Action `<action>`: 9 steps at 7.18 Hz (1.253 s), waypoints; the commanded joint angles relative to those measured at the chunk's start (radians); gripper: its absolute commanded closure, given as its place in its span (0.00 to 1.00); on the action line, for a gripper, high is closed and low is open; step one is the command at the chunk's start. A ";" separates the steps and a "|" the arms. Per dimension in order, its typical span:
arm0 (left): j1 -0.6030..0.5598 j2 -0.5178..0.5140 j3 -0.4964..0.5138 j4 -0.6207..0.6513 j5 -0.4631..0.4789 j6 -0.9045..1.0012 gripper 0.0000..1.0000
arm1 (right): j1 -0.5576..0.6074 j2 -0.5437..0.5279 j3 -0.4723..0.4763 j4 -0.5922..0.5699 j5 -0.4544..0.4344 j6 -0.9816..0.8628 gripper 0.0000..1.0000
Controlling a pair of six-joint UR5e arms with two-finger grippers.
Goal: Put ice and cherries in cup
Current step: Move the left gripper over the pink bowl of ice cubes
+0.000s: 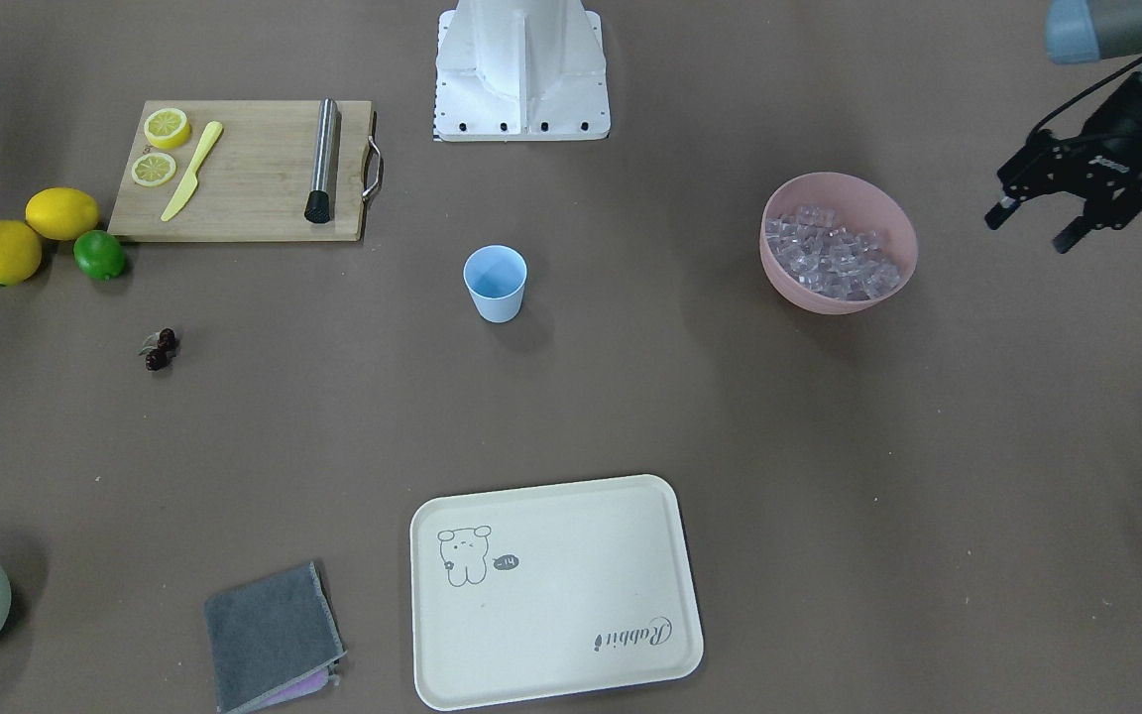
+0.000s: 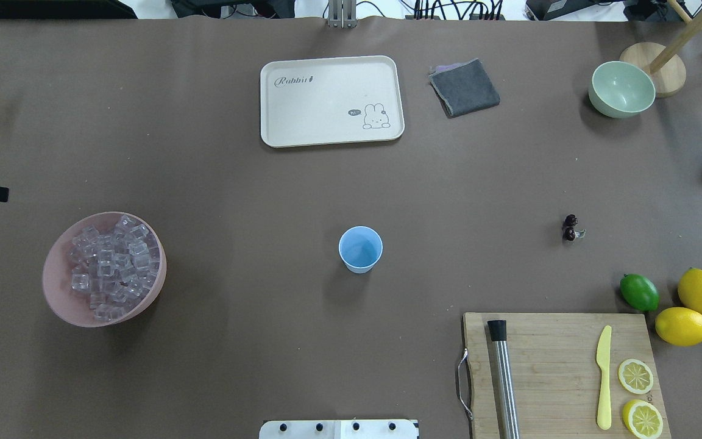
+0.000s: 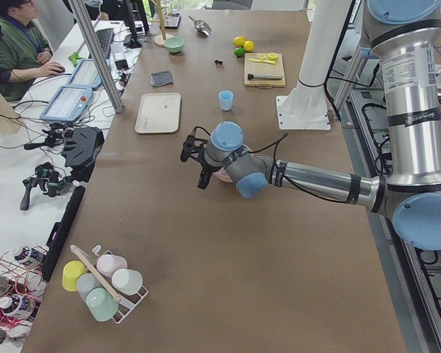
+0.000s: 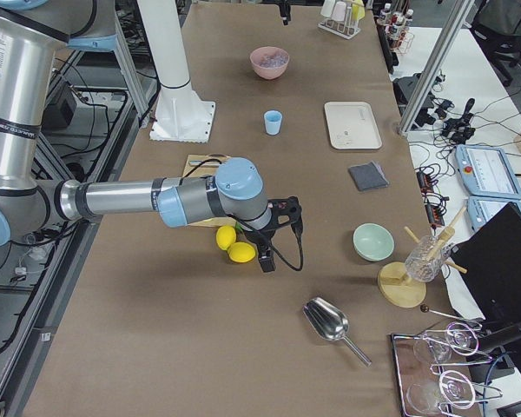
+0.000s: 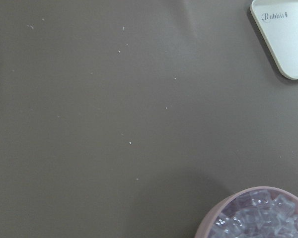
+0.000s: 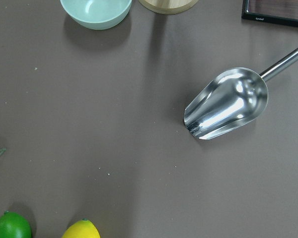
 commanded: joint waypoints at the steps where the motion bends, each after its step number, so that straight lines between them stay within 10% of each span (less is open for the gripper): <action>1: 0.257 -0.009 -0.081 0.010 0.233 -0.226 0.02 | 0.000 -0.002 -0.002 0.000 0.001 0.001 0.00; 9: 0.352 -0.170 -0.045 0.231 0.332 0.114 0.10 | 0.000 0.000 -0.002 0.000 0.001 0.001 0.00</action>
